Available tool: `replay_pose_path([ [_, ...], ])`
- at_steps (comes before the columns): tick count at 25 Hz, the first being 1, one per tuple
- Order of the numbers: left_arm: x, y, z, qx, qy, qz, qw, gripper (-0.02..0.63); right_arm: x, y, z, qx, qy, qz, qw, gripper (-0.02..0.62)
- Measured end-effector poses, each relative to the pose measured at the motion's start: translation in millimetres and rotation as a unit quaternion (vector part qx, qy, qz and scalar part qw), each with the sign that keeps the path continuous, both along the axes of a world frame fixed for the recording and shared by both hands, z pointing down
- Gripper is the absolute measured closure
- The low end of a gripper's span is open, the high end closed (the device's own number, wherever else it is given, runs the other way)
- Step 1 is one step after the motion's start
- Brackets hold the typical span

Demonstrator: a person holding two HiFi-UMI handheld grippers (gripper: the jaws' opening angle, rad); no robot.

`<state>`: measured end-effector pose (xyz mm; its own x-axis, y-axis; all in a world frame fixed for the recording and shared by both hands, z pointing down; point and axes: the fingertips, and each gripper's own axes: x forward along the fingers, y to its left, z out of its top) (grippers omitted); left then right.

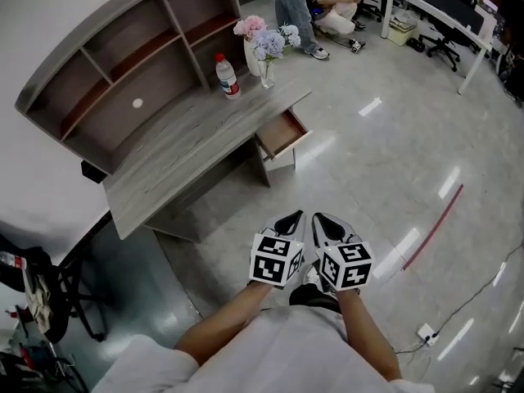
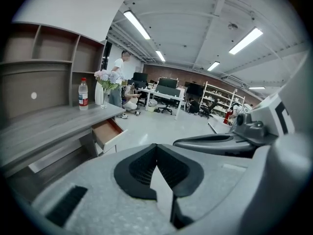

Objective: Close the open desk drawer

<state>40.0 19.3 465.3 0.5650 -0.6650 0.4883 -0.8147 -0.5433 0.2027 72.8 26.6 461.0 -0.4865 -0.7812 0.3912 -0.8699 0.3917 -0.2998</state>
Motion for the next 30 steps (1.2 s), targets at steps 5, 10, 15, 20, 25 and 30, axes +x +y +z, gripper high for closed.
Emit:
replay_pose_path([
  [5,17.2,-32.5,0.0,-0.002,-0.007,-0.02,0.9998,0.603,16.9,-32.6,2.5,-0.008,-0.007,-0.022,1.0,0.594],
  [10,26.6,-55.8,-2.5,-0.002,-0.018,-0.042,0.9989,0.603,30.4,-56.2,2.3,-0.009,-0.015,-0.045,0.999,0.594],
  [15,27.9,-71.3,-7.5,0.005,-0.03,-0.056,0.998,0.603,33.9,-74.0,2.0,-0.011,-0.028,-0.057,0.998,0.594],
  [20,23.7,-84.2,-5.7,0.001,-0.032,-0.064,0.9975,0.603,27.7,-86.5,5.9,-0.018,-0.032,-0.066,0.997,0.594],
  [25,14.9,-101.4,8.0,-0.01,-0.033,-0.064,0.9973,0.603,22.8,-103.7,21.3,-0.031,-0.035,-0.062,0.997,0.594],
  [30,4.5,-134.2,18.7,-0.02,-0.026,-0.053,0.9981,0.603,12.4,-133.4,33.0,-0.043,-0.034,-0.049,0.997,0.594],
])
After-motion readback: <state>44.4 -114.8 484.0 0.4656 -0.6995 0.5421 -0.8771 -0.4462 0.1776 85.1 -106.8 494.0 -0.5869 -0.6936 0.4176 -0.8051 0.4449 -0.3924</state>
